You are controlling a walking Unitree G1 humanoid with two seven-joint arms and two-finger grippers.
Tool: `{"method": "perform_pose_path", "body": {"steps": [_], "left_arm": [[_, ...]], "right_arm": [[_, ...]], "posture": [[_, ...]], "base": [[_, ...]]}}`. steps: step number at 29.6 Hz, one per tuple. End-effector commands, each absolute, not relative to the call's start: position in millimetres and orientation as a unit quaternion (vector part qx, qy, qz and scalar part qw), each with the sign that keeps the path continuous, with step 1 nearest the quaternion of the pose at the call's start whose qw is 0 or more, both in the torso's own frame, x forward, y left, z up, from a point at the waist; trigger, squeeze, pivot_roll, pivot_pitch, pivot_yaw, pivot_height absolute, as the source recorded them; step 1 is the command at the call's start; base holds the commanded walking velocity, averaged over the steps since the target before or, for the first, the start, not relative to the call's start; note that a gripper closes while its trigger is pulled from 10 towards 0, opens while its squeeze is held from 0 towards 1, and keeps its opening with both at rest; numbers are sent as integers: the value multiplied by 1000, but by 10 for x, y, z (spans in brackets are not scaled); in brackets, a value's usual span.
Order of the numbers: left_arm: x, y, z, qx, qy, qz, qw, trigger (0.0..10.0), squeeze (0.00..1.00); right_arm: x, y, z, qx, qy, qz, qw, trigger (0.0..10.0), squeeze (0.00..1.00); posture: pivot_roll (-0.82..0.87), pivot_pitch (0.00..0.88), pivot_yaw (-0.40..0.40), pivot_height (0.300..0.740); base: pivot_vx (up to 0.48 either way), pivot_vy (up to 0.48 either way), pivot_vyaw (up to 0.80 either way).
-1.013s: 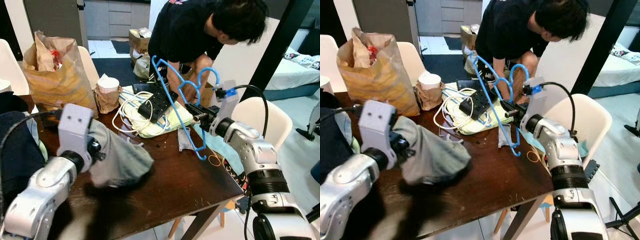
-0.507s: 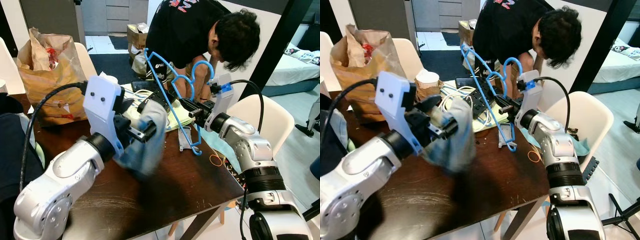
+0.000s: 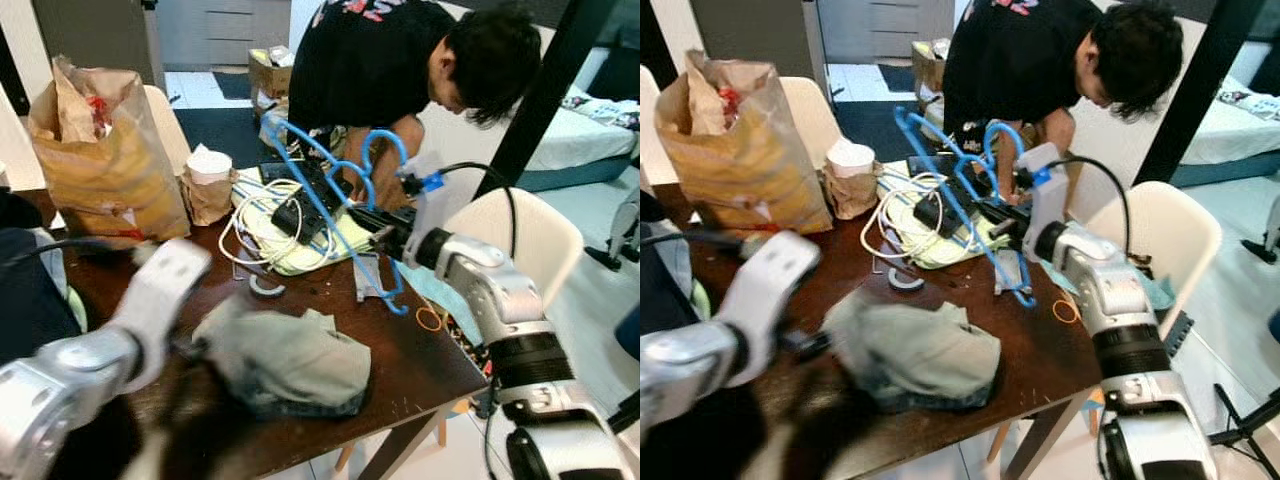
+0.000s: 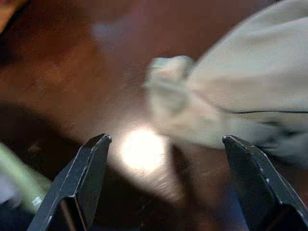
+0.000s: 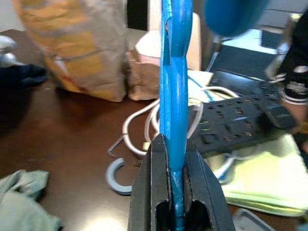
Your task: Hang hanger
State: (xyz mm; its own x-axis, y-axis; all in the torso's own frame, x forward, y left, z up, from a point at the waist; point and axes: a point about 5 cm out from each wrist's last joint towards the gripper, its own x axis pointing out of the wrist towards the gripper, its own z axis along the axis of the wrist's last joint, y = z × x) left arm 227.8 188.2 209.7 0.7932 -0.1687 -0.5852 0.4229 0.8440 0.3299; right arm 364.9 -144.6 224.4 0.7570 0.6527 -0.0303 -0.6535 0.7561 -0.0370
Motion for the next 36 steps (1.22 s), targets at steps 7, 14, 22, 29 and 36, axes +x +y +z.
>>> {"method": "perform_pose_path", "body": {"steps": [7, 14, 22, 29, 36], "left_arm": [[2284, 1839, 2525, 288, 188, -207, 916, 10000, 0], [2507, 1952, 3387, 187, -79, -33, 979, 10000, 0], [2381, 2004, 3568, 210, -169, 105, 957, 10000, 0], [2268, 2053, 3460, 260, -160, 180, 935, 10000, 0], [2301, 2204, 3398, 232, -142, 212, 939, 10000, 0]], "right_arm": [[3643, -1473, 2303, -41, 8, 347, 937, 10000, 0], [3657, -1445, 2379, -19, -15, 345, 938, 10000, 0], [3689, -1439, 2509, 0, -50, 335, 941, 10000, 0], [3703, -1398, 2578, 25, -68, 341, 937, 10000, 0], [3720, -1384, 2583, 31, -69, 336, 939, 10000, 0]], "posture": [[67, 0, -86, 740], [78, 0, -92, 740], [99, 0, -97, 740], [112, 0, -98, 740], [109, 0, -94, 740]], "base": [[0, 0, 0], [0, 0, 0], [0, 0, 100], [0, 211, 646], [-107, 311, 0]]}}
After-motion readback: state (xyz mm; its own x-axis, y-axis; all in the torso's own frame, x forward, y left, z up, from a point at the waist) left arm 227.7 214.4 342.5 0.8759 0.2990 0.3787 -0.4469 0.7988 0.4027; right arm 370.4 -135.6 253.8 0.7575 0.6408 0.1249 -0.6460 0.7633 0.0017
